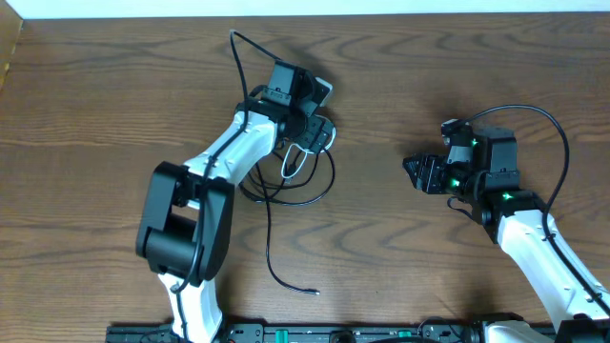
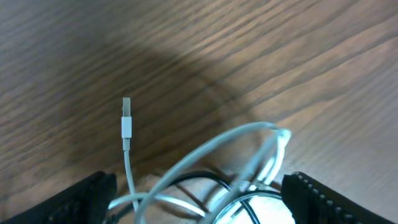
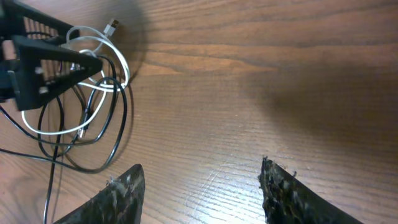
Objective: Untangle cables
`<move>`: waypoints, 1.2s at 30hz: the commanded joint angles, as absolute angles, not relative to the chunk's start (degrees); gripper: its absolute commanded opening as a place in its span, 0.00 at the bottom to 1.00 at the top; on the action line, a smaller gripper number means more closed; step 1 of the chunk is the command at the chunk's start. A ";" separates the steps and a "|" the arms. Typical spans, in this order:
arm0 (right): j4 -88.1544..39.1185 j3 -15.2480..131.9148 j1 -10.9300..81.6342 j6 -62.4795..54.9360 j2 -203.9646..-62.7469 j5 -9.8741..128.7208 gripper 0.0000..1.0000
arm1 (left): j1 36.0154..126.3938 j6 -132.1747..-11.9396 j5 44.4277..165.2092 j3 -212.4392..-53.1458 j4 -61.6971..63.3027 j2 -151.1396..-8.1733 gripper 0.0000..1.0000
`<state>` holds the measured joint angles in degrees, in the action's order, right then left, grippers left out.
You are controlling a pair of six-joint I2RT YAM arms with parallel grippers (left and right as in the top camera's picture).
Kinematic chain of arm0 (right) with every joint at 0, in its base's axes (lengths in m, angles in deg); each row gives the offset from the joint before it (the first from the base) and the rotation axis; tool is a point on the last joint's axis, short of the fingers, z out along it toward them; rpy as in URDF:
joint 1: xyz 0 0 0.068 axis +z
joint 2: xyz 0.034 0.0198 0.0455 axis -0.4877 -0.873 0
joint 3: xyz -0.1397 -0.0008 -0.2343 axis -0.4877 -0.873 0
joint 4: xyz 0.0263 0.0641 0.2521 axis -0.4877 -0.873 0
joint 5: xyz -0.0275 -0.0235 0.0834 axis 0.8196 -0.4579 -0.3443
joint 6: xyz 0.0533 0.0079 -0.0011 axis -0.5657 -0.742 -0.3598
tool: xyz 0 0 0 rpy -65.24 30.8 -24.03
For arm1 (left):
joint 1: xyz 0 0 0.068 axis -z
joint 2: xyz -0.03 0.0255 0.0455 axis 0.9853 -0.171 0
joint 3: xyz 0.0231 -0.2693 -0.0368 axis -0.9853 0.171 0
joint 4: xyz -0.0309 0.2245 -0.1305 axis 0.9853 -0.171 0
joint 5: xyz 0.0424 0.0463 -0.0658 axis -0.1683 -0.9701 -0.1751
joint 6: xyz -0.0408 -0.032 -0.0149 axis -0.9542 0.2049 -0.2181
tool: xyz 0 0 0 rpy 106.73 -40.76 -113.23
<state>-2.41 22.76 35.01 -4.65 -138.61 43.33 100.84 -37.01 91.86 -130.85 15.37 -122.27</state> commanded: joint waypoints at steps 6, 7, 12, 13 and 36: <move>-3.09 22.87 35.30 -4.14 -138.79 43.57 0.56 | 100.82 -38.61 90.76 -131.11 15.63 -123.53 0.27; -3.11 22.87 35.30 -4.14 -138.79 43.57 0.56 | 100.82 -39.81 91.20 -131.13 15.65 -122.75 0.12; -3.11 22.87 35.30 -4.14 -138.79 43.54 0.59 | 100.80 -47.61 100.27 -131.15 15.90 -114.49 0.08; -3.11 22.87 35.30 -4.14 -138.79 43.52 0.58 | 100.80 -48.64 102.85 -131.15 15.98 -112.41 0.08; 15.88 22.87 36.37 -1.15 -138.79 13.03 0.64 | 101.15 -58.25 131.24 -131.04 6.52 -92.93 0.08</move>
